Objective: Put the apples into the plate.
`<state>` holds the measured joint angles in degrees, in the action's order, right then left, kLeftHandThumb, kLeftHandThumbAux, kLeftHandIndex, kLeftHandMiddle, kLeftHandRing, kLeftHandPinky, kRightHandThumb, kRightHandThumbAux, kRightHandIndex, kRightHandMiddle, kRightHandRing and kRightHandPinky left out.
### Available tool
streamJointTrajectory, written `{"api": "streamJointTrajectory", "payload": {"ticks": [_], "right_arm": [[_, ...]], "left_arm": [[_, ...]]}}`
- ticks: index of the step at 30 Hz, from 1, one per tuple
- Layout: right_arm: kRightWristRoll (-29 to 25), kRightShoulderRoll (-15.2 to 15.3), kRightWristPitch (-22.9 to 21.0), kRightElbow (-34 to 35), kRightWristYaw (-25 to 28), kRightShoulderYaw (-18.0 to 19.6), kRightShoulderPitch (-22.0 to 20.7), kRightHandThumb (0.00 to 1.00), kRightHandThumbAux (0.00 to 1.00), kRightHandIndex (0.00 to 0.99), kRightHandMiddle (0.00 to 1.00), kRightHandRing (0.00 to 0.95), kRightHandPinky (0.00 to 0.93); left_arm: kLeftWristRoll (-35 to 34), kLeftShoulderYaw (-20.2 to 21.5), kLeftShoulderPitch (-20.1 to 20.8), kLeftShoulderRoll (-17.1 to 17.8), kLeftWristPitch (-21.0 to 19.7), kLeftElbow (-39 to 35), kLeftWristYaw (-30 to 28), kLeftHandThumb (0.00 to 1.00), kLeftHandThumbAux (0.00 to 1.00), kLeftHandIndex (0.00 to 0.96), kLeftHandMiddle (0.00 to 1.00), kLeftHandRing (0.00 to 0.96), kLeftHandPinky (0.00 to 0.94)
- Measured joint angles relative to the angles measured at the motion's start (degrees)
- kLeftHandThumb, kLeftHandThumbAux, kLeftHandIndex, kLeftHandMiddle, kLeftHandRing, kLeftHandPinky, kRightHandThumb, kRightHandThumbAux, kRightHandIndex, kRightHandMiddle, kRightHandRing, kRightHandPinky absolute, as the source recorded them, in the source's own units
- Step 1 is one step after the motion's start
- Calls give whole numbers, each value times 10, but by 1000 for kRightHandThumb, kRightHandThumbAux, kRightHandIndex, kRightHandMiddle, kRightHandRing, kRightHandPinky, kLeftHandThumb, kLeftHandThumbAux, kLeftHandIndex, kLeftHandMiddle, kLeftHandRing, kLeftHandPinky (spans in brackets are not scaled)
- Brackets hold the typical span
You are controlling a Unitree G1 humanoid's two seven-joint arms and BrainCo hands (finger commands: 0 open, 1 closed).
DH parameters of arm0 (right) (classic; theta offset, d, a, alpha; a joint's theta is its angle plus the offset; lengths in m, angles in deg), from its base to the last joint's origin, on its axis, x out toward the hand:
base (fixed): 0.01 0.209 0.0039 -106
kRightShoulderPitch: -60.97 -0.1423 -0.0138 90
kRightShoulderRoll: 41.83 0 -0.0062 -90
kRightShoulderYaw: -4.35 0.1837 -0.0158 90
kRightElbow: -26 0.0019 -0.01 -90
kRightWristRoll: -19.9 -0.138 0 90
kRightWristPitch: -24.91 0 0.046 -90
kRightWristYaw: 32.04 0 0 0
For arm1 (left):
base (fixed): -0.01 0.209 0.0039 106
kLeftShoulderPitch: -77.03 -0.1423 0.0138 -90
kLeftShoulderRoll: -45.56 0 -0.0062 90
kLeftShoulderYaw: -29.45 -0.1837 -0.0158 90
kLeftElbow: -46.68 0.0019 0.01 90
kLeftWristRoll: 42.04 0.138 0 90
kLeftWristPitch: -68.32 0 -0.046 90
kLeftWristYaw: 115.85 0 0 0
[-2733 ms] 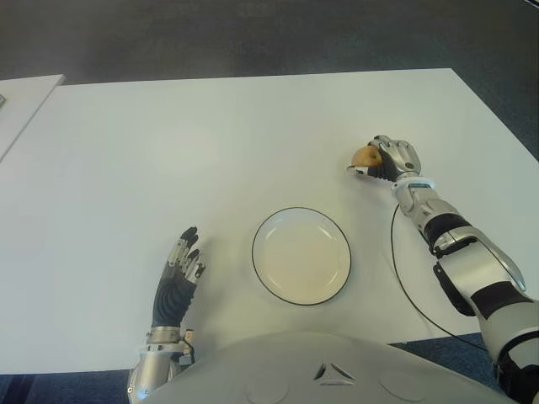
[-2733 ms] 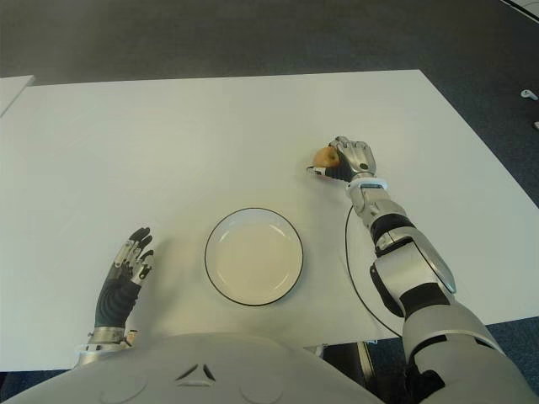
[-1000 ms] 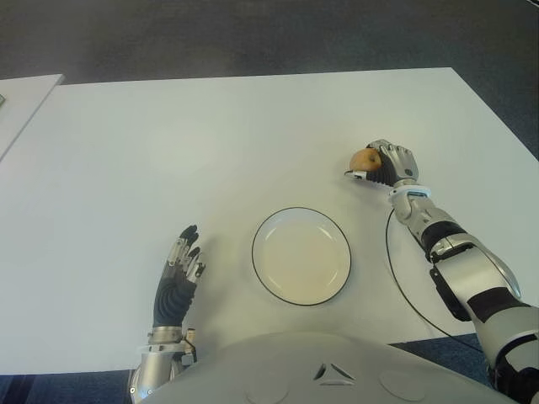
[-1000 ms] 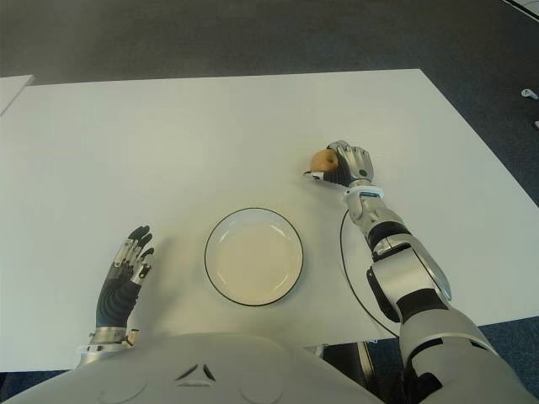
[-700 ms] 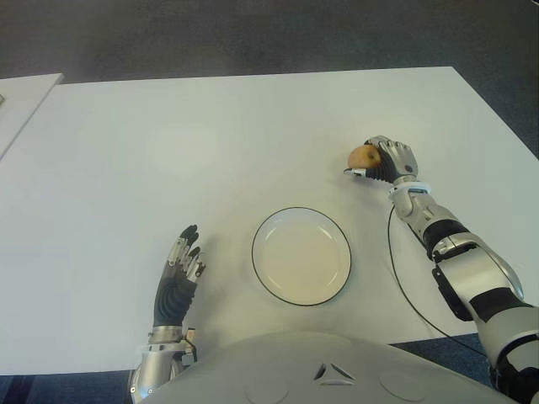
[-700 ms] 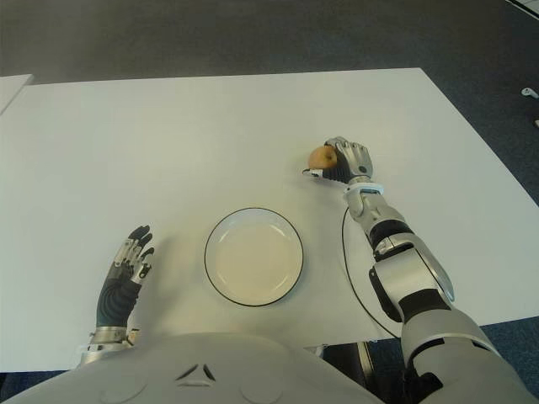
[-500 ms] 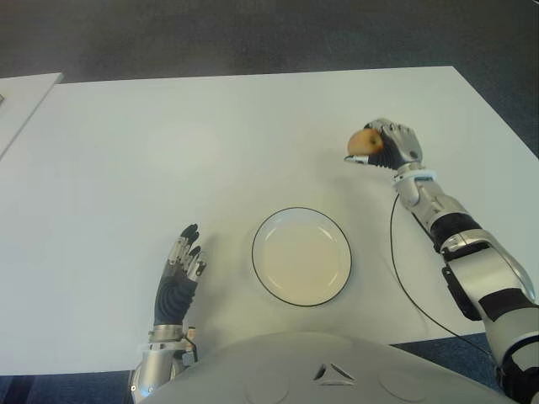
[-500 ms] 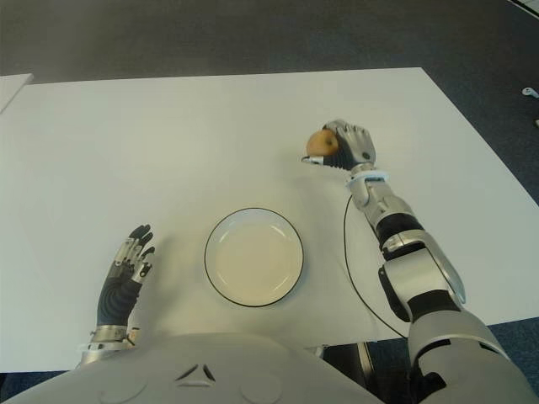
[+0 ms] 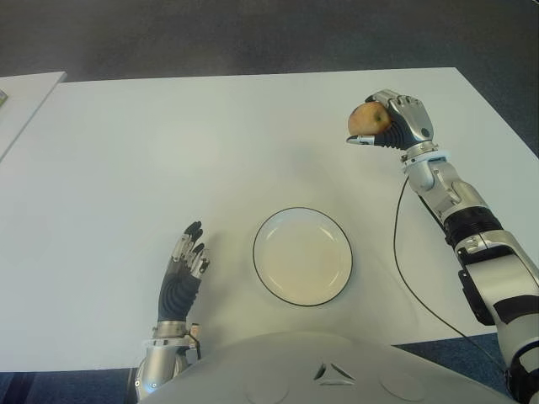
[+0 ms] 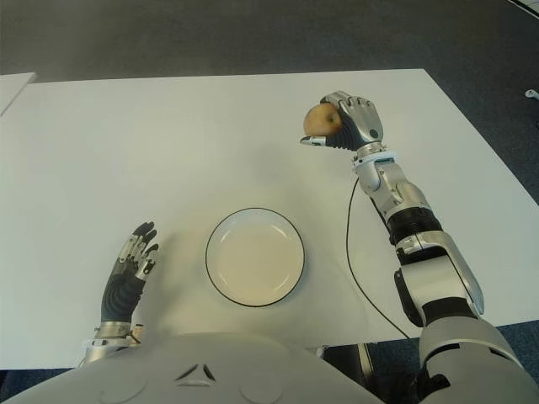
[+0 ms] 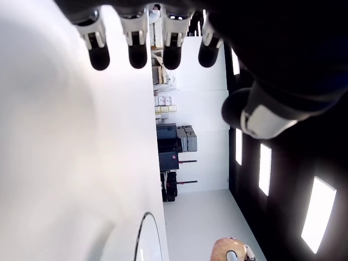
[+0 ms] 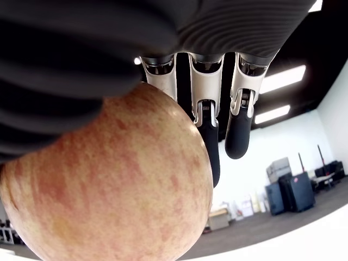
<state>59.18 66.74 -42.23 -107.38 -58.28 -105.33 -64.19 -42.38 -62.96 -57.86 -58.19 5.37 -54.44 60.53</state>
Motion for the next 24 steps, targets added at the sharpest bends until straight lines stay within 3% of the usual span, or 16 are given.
{"api": "streamJointTrajectory", "payload": {"ticks": [10,18,24], "right_arm": [[4,7,-20,33,30,11,11,746,708,441,874,857,835],[9,-1,-60,174,73,22,67,747,708,441,872,853,827],[22,-7,-62,265,96,20,125,748,707,441,877,861,842]], "left_arm": [[-1,0,9,0,-1,3,0,33,516,5,0,0,0],[-2,0,11,1,-7,5,0,33,513,0,0,0,0],[-2,1,10,2,-16,4,0,40,512,0,0,0,0]]}}
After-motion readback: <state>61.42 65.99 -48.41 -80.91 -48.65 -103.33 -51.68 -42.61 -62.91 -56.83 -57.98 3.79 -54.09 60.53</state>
